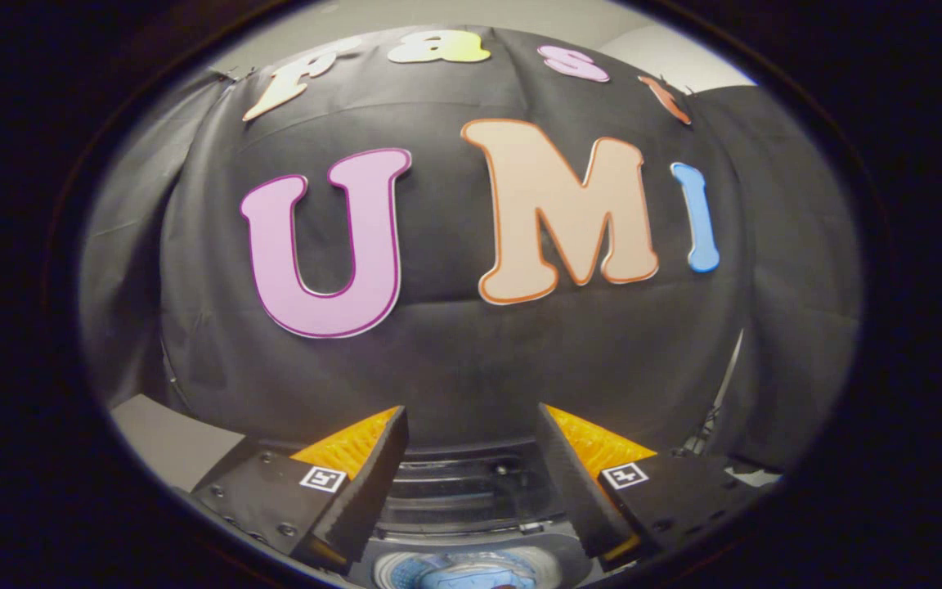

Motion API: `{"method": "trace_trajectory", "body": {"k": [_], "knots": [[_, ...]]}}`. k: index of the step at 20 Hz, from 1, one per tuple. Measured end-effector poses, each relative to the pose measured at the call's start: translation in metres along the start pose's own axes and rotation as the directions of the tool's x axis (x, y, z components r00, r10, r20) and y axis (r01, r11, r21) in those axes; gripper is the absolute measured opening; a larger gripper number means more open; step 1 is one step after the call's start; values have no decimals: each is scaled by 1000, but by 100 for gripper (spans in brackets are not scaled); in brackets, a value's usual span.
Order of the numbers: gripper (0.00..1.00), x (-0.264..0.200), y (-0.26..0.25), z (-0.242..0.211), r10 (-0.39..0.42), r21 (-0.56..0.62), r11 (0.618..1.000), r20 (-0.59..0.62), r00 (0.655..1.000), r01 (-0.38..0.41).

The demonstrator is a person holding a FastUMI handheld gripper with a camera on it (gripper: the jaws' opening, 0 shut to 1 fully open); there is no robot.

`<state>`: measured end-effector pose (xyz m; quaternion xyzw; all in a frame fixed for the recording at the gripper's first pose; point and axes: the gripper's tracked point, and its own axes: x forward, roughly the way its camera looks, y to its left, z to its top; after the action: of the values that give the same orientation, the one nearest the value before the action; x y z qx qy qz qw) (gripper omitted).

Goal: Put the clothes into the washing machine and then close the washing machine lid.

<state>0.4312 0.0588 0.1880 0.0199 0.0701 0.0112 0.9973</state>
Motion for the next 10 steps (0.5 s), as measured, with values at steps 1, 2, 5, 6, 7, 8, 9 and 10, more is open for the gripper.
{"method": "trace_trajectory", "body": {"k": [1,2,5,6,7,8,9,10], "knots": [[97,12,7,-4,2,-12,1000,-4,1000,-2],[97,25,14,-10,7,-35,999,-12,1000,-7],[98,57,35,-43,20,-128,991,-92,996,-32],[99,64,37,-46,12,-175,984,-102,995,-29],[99,67,37,-57,1,-202,979,-121,993,-26],[99,63,39,-62,24,-180,982,-137,990,-49],[99,64,38,-62,33,-134,990,-137,990,-51],[98,63,37,-64,50,-106,992,-140,989,-65]]}}
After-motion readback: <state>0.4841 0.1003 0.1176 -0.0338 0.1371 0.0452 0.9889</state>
